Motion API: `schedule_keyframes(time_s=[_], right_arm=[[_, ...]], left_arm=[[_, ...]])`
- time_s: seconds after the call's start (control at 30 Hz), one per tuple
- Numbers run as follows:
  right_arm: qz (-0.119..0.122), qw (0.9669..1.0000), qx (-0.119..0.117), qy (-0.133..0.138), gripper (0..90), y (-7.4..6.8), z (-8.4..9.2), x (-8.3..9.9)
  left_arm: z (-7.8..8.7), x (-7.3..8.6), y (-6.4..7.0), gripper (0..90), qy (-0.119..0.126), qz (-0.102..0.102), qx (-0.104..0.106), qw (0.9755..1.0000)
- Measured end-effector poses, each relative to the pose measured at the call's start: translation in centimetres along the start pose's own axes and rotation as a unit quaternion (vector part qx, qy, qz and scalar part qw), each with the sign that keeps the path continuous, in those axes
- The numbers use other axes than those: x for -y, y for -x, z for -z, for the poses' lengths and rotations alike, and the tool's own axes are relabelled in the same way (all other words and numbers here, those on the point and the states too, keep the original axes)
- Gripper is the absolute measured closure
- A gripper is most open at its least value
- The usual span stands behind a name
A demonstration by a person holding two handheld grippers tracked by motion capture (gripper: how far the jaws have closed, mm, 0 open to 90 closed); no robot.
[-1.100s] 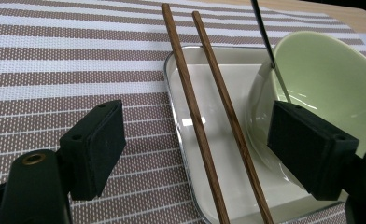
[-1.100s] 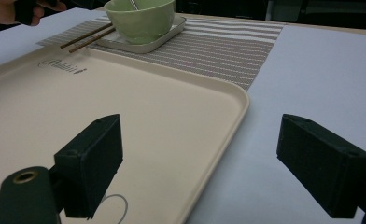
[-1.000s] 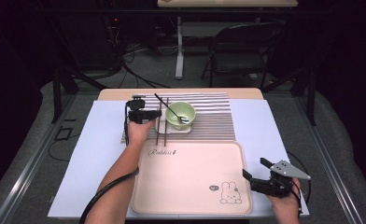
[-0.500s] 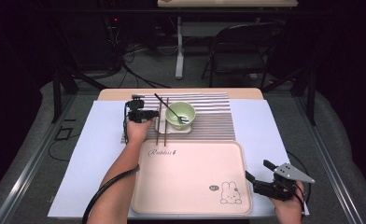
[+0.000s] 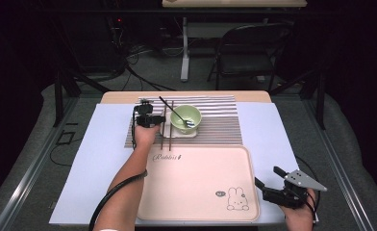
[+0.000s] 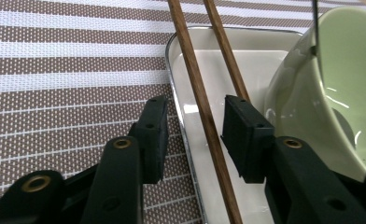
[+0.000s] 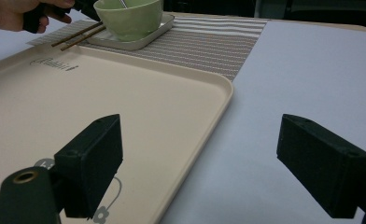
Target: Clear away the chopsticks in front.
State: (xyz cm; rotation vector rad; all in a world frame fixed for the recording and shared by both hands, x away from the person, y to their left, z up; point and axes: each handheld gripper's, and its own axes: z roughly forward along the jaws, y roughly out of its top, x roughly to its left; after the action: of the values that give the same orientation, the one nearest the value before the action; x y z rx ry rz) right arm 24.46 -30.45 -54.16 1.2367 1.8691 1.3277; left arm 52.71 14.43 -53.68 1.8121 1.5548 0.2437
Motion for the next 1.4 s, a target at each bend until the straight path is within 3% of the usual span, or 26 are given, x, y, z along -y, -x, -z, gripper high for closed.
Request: schedule_keyframes(time_s=[0.37,0.9,1.4], right_arm=[[0.000,1.0000,0.001,0.000,13.9,0.0,0.1,0.1],[0.001,1.0000,0.000,-0.001,13.9,0.0,0.1,0.1],[0.001,1.0000,0.000,-0.001,13.9,0.0,0.1,0.0]], left_arm=[[-0.5,0.1,0.1,67.1,-0.005,0.005,0.008,0.9999],[-0.6,0.5,-1.2,82.9,0.004,0.059,0.029,0.9978],[-0.3,1.0,-1.3,83.4,0.021,0.084,0.023,0.9960]])
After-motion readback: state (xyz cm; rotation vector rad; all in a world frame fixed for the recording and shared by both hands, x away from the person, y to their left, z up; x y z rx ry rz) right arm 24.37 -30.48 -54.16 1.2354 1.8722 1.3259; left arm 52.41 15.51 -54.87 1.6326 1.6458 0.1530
